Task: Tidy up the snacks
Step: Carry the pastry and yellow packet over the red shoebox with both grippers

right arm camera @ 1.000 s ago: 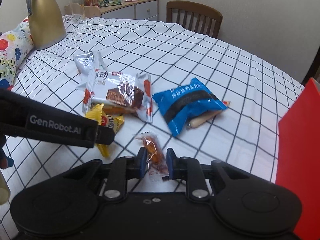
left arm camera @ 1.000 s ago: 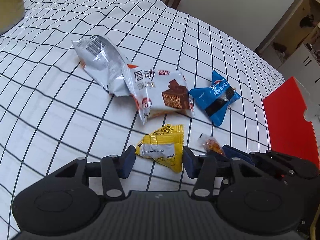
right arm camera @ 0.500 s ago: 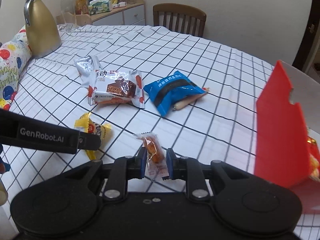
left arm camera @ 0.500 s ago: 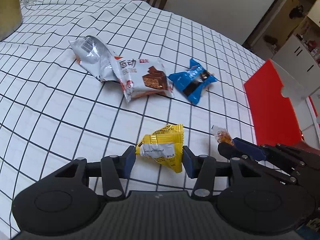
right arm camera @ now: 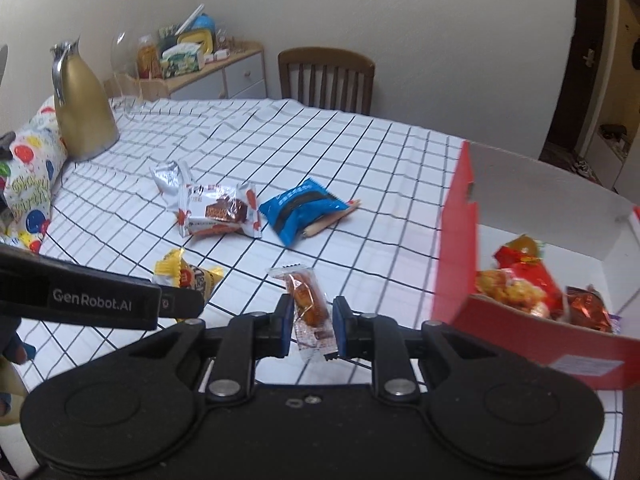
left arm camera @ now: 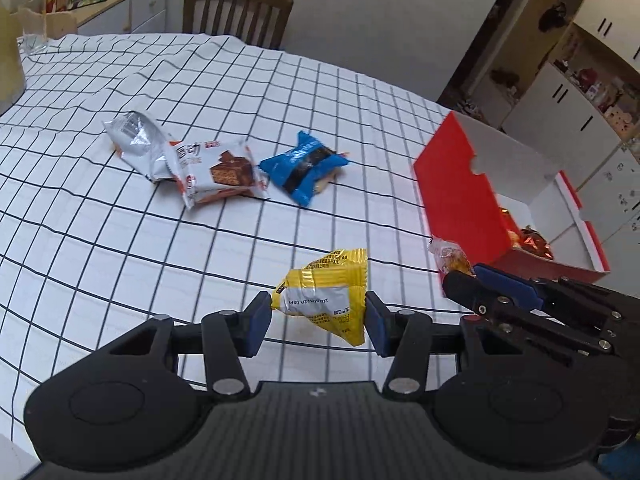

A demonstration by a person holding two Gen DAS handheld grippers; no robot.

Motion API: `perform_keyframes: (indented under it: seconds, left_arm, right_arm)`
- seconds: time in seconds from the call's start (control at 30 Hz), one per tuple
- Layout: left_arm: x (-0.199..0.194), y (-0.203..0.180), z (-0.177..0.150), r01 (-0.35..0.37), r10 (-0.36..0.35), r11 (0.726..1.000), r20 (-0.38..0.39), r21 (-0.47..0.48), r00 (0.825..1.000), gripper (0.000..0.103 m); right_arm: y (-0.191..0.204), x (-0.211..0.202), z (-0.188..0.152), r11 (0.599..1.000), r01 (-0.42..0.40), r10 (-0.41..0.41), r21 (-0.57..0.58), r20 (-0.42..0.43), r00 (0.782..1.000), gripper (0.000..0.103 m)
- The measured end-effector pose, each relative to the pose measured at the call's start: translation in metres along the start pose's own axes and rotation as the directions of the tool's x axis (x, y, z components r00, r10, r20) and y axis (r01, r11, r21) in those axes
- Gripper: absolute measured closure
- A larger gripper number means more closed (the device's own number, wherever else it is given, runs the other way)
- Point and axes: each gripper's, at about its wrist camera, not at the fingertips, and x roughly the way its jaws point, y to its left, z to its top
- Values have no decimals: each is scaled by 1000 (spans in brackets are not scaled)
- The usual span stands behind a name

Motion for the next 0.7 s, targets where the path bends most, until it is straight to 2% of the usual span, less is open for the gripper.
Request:
perform_keyframes:
  seconds: [0.4, 0.7]
  left_arm:
    - [-27, -59, 1, 43, -48, 997, 64, 67, 997, 54]
    - [-31, -105, 3, 71, -82, 991, 94, 117, 992, 54]
  right_arm:
    - [-33, -61, -5, 998, 31, -35, 49, 92, 995, 84]
    - [-71, -94, -11, 994, 65, -78, 92, 152, 985, 84]
